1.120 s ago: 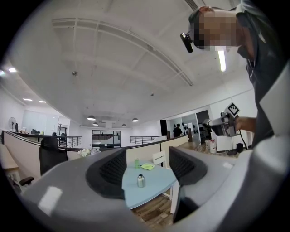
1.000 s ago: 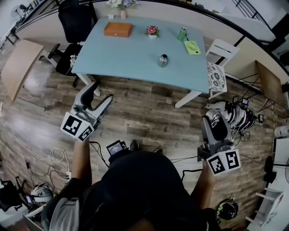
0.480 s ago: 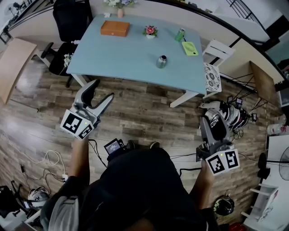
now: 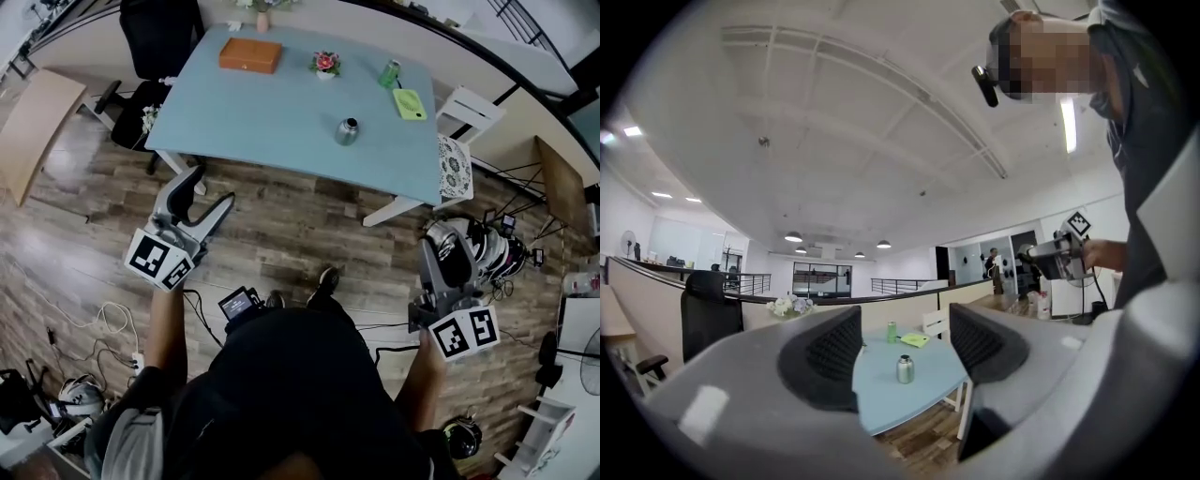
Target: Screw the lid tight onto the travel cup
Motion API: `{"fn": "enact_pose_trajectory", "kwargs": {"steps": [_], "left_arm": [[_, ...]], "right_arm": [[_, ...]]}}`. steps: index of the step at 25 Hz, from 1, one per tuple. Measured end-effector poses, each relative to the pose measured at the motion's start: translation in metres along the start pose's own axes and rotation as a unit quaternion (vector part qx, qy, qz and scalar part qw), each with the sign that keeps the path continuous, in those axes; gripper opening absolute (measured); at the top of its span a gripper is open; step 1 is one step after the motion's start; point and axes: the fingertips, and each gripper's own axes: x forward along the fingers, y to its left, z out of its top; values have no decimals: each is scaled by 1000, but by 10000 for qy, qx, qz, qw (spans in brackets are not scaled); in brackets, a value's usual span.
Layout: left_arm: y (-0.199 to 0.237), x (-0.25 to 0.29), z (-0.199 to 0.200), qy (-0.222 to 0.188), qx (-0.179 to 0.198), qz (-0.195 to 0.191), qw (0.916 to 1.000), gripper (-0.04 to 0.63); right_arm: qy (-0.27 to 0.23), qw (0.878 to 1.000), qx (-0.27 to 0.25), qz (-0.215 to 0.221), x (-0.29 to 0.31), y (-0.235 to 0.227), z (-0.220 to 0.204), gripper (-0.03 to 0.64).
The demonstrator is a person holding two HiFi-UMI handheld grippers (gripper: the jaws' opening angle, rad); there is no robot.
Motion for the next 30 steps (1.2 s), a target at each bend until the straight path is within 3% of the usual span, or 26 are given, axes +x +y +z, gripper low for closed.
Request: {"fn": "enact_pose_trajectory", "kwargs": {"steps": [14, 21, 30], "left_arm": [[-14, 71, 17, 323, 89, 586, 9977, 345], [-27, 102, 25, 206, 226, 814, 9962, 345], [-52, 148, 30, 349, 278, 998, 9940, 345]], "right_arm": [[28, 9965, 313, 779, 80, -88, 5, 259], [57, 9920, 380, 1205, 107, -126, 11, 259], [60, 9888, 488, 1412, 117, -180, 11, 259]]}}
